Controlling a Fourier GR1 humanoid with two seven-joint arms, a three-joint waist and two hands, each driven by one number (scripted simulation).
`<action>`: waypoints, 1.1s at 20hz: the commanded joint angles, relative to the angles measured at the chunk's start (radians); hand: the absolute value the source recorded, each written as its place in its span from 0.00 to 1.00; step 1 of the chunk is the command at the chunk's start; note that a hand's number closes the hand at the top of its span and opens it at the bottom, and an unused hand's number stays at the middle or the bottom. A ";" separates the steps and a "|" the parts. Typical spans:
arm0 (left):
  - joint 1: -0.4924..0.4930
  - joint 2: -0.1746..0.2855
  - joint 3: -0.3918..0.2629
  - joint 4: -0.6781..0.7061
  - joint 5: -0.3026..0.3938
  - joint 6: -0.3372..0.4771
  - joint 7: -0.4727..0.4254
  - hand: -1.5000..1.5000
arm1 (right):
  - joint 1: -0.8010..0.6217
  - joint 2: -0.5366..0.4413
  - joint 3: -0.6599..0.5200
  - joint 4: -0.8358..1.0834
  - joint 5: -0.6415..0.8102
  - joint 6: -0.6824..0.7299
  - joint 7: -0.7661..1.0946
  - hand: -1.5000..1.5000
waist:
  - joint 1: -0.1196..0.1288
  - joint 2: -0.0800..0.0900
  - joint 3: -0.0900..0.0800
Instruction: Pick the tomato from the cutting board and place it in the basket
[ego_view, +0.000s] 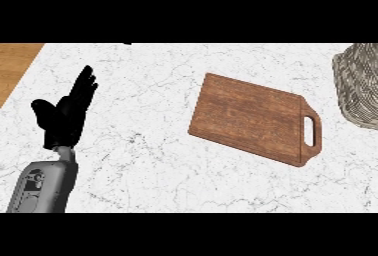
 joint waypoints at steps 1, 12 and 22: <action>-0.016 0.000 -0.003 -0.011 -0.010 0.012 0.018 0.50 | -0.006 -0.034 0.109 0.043 0.111 0.163 0.019 1.00 | 0.012 -0.001 0.000; -0.012 0.004 0.009 0.016 0.006 -0.008 -0.015 0.50 | -0.072 -0.046 0.145 0.029 0.139 0.319 0.086 1.00 | 0.010 0.001 0.003; -0.005 0.021 0.016 -0.011 0.009 -0.012 0.020 0.50 | -0.038 -0.054 0.054 0.051 0.036 0.462 0.041 1.00 | -0.006 -0.005 0.006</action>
